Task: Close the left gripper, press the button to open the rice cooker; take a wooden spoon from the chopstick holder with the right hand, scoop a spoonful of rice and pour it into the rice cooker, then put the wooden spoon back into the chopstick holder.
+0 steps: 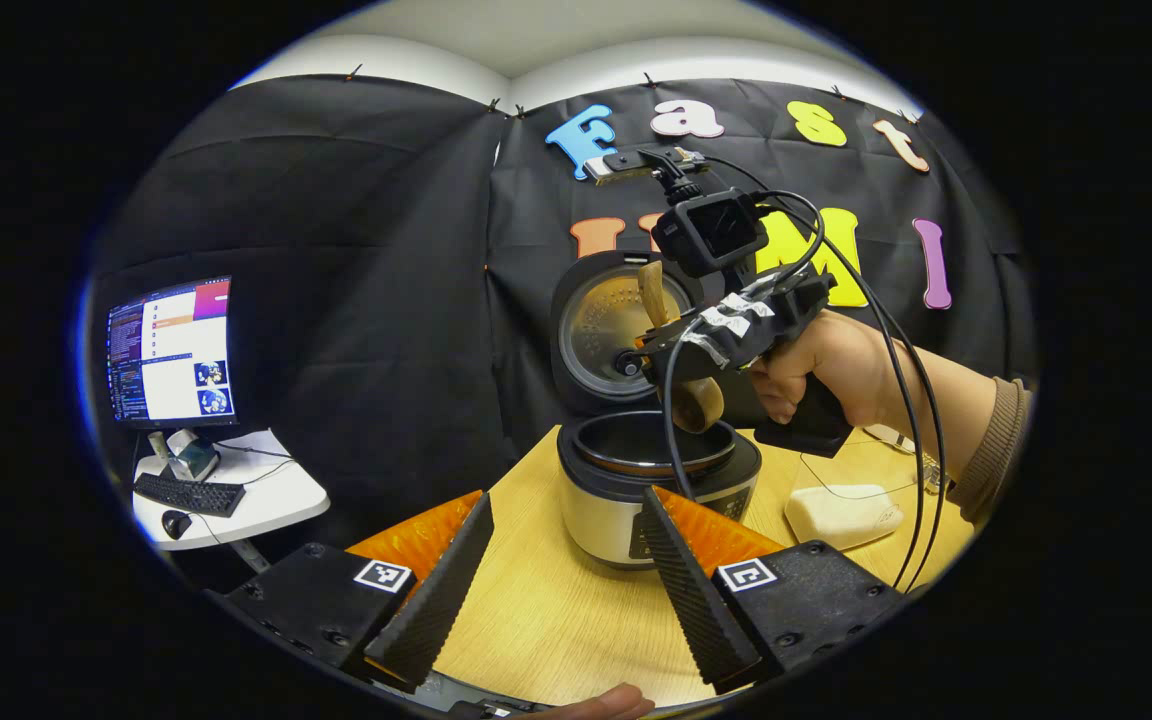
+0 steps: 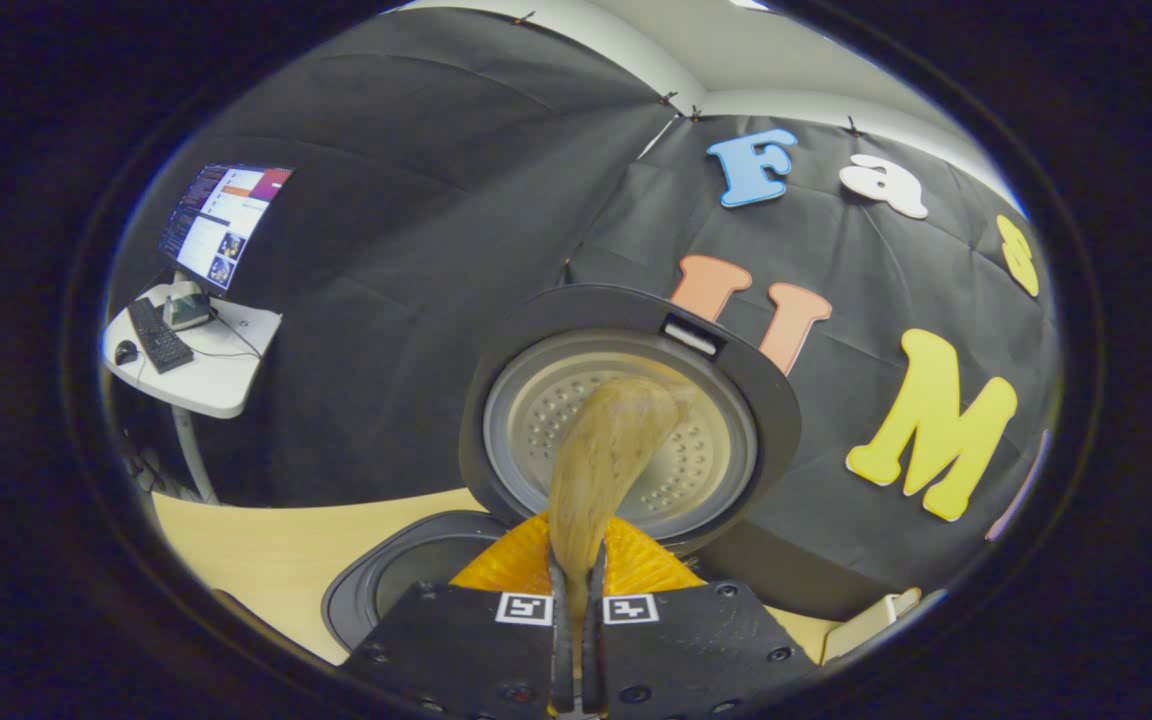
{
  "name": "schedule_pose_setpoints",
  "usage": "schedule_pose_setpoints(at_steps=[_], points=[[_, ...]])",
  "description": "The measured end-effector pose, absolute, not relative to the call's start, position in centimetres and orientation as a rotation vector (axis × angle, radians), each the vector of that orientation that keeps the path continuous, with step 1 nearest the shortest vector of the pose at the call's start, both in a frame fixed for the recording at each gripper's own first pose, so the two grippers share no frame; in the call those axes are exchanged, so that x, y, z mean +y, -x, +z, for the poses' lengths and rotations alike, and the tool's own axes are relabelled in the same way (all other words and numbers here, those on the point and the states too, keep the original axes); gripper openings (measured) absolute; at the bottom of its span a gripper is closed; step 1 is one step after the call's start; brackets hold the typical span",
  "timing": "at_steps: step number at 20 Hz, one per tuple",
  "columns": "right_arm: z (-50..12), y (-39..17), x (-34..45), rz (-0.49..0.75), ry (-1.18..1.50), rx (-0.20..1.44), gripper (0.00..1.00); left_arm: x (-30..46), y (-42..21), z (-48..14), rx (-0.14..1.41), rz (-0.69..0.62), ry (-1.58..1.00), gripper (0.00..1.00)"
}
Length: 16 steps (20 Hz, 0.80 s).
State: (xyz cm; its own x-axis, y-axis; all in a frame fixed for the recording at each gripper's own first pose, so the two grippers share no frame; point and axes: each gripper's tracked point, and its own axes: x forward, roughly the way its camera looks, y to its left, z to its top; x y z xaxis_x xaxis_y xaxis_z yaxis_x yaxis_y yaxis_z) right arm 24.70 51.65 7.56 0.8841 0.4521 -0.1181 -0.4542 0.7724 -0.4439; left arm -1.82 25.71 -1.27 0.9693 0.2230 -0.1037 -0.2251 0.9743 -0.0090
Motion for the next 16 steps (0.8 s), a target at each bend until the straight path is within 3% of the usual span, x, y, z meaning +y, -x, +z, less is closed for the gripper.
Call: schedule_pose_setpoints(at_steps=[9, 16], points=[[10.1, -23.4, 48.1, 0.447, 0.402, -0.033, 0.04, 24.3, 1.7, -0.2, 0.072, 0.203, 0.018, 0.95], [13.5, -22.4, 40.5, 0.372, 0.323, -0.072, 0.04, 20.4, 1.2, 0.5, 0.06, 0.105, 0.029, 0.95]])
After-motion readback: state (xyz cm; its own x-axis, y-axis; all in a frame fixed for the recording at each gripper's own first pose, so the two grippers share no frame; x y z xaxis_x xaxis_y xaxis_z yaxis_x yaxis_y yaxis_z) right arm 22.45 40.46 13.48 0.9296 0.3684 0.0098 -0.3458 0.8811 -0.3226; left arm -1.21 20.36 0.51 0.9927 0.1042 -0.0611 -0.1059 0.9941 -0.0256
